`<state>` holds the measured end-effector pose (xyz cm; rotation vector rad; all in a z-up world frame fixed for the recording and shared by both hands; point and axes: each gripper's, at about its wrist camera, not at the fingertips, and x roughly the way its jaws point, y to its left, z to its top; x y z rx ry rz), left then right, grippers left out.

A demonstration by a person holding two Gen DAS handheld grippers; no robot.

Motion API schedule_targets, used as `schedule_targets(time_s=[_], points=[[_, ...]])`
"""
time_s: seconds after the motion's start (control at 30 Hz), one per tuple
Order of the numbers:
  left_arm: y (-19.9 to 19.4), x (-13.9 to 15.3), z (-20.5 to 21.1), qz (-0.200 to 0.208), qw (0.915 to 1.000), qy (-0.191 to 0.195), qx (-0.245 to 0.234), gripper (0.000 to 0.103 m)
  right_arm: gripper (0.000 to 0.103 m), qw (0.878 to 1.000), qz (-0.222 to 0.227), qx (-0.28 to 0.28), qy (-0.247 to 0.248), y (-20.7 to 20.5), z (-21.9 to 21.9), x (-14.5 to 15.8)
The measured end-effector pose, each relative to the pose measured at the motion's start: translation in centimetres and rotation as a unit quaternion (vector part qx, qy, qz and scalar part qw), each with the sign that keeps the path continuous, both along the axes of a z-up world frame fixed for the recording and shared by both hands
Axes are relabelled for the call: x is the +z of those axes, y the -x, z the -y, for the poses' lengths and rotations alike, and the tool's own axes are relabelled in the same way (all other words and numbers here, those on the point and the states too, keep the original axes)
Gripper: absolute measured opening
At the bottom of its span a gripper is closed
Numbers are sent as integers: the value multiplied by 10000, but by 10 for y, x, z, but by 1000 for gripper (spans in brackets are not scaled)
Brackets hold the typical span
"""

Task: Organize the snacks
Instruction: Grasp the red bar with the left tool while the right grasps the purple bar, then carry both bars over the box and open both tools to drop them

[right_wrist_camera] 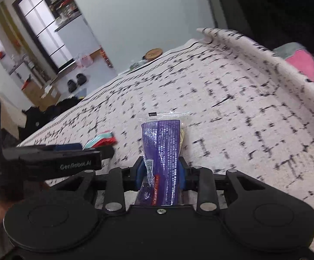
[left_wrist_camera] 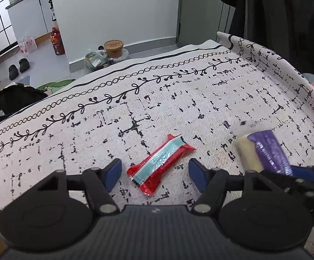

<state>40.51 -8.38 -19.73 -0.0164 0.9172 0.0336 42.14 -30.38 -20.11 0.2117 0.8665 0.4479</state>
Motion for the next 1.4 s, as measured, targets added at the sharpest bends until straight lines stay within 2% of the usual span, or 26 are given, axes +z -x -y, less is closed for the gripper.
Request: schedule_targets(time_s=[0.3,0.4,0.47,0.5,0.73,0.97,1.23,1.4], points=[[-8,-2,9,196,9994,-185,-206,58,31,9996,78,-273,63,-3,9,2],[-7,-3,9,158,9996,-6,-221,43,31,9995,58,-319,59,-5,10,1],[-5,-1,11,136,9995,2,-295,21,31,9994,55,-343,47,-5,11,2],[-4,0,12,113,9995,19,-309,19,31,9993,64,-353,46,-4,11,2],[22,14,12,173,9996,222,56,18,30,9988,172,-460,67,2,8,8],[48,37,7,210,9980,433,405,18,30,9987,269,-440,7,18,3,26],[82,65,-14,336,9948,418,861,18,30,9985,489,-246,-28,39,-20,50],[102,87,-26,571,9931,399,940,18,30,9982,576,-90,-125,55,-41,61]])
